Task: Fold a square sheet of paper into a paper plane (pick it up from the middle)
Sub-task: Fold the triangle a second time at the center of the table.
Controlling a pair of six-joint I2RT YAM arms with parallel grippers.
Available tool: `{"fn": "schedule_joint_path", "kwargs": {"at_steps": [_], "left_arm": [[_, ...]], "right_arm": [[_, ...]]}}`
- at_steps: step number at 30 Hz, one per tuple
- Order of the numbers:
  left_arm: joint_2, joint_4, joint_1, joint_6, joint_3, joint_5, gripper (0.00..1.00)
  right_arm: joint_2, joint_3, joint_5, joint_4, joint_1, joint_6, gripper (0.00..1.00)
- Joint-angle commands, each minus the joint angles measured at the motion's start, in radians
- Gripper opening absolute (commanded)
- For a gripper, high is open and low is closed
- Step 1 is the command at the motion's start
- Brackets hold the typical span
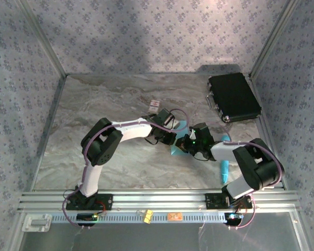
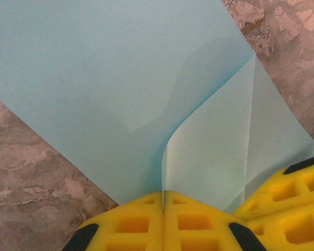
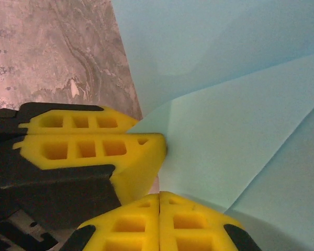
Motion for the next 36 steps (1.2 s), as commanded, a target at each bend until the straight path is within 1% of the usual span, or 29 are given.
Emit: {"fn": "schedule_joint_path", "kwargs": {"at_steps": [1, 6, 10, 13, 15, 17, 20, 24, 28, 30, 34, 36], "left_arm": [[0.034, -0.083, 0.005, 0.014, -0.009, -0.013, 0.07], [0.033, -0.082, 0.005, 0.015, -0.011, -0.014, 0.06], [0.033, -0.087, 0.005, 0.017, -0.01, -0.017, 0.07], [0.033, -0.09, 0.004, 0.019, -0.008, -0.019, 0.06], [0.033, -0.09, 0.004, 0.02, -0.008, -0.019, 0.07], [0.033, -0.09, 0.004, 0.02, -0.009, -0.019, 0.07], [0.032, -0.09, 0.004, 0.02, -0.009, -0.018, 0.07], [0.031, -0.09, 0.006, 0.021, -0.009, -0.019, 0.07], [0.034, -0.09, 0.005, 0.019, -0.006, -0.017, 0.07], [0.029, -0.092, 0.005, 0.02, -0.006, -0.016, 0.07], [-0.002, -0.094, 0.005, 0.014, -0.009, -0.026, 0.13], [-0.024, -0.108, 0.005, -0.002, -0.002, -0.043, 0.22]], "right_arm": [[0.046, 0.016, 0.007, -0.001, 0.008, 0.009, 0.06], [0.08, -0.023, 0.019, 0.015, -0.002, 0.022, 0.06], [0.027, -0.016, 0.012, -0.009, -0.01, 0.022, 0.06], [-0.03, 0.013, 0.017, -0.069, -0.039, 0.008, 0.07], [-0.04, 0.035, 0.025, -0.106, -0.069, -0.017, 0.07], [-0.017, 0.046, 0.005, -0.091, -0.102, -0.023, 0.07], [0.042, 0.059, -0.043, -0.018, -0.132, 0.0, 0.07], [0.095, 0.077, -0.06, 0.005, -0.131, 0.007, 0.06], [0.12, 0.081, -0.005, -0.111, -0.123, -0.029, 0.06], [0.128, 0.048, 0.032, -0.128, -0.131, -0.031, 0.05], [0.133, -0.006, 0.032, -0.081, -0.147, -0.024, 0.05], [0.132, -0.006, 0.031, -0.081, -0.141, -0.023, 0.05]]}}
